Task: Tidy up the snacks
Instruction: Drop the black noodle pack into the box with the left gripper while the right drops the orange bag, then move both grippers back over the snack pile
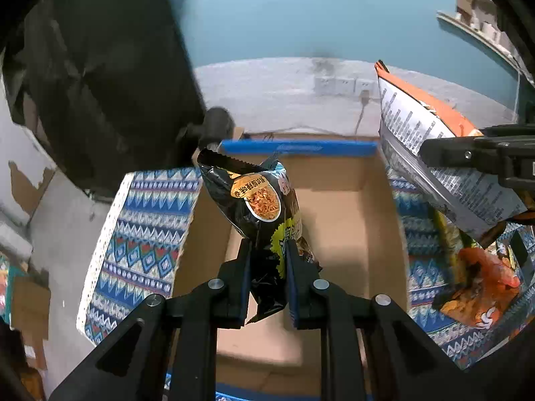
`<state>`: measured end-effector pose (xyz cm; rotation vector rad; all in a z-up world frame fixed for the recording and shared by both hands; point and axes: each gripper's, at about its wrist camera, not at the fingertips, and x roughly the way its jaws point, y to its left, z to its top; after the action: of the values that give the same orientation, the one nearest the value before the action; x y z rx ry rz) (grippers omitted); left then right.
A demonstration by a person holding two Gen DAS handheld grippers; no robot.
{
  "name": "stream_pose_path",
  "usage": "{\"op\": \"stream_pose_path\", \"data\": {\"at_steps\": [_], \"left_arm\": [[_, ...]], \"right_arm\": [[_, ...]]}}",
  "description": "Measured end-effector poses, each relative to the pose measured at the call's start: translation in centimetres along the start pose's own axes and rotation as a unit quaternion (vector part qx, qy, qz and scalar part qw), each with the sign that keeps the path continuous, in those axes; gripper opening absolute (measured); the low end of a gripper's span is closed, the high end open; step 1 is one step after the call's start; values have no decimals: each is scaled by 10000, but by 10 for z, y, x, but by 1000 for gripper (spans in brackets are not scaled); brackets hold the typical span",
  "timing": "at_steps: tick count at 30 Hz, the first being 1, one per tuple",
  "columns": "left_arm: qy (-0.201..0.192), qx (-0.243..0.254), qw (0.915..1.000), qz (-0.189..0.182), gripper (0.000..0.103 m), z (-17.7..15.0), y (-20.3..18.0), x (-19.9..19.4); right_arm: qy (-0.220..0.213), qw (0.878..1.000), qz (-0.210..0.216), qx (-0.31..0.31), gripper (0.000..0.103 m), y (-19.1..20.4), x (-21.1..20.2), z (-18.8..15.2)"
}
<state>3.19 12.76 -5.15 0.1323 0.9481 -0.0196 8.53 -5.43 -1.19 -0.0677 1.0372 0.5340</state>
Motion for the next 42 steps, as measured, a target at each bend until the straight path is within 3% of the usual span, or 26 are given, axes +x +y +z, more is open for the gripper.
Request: {"op": "stream_pose_path", "data": {"at_steps": [17, 19, 21, 30, 32, 33, 36, 40, 42], "left_arm": [[873, -264, 9955, 248, 19, -16, 32, 40], [895, -233, 9952, 319, 25, -16, 32, 40], [879, -237, 9951, 375, 41, -15, 32, 39], [723, -210, 9964, 392, 58, -11, 31, 30], [711, -200, 9966, 370, 58, -10, 30, 29], [711, -199, 9967, 347, 58, -10, 28, 28], [736, -232, 9968, 203, 61, -8, 23, 26], [724, -166, 9972, -22, 62, -5, 9, 21], [674, -59, 9977, -98, 68, -4, -2, 16]], "right_arm": [[640, 9975, 235, -195, 35, 32, 71, -3], [687, 9972, 247, -187, 35, 32, 75, -4], [722, 9969, 249, -179, 35, 33, 78, -4], [783, 9960, 364, -208, 36, 36, 81, -4], [784, 9960, 394, -182, 52, 34, 78, -5], [752, 9963, 372, -190, 55, 33, 75, -5], [703, 9967, 347, -215, 57, 29, 67, -7], [664, 9970, 260, -301, 66, 20, 51, -12], [644, 9971, 206, -345, 67, 14, 45, -14]]}}
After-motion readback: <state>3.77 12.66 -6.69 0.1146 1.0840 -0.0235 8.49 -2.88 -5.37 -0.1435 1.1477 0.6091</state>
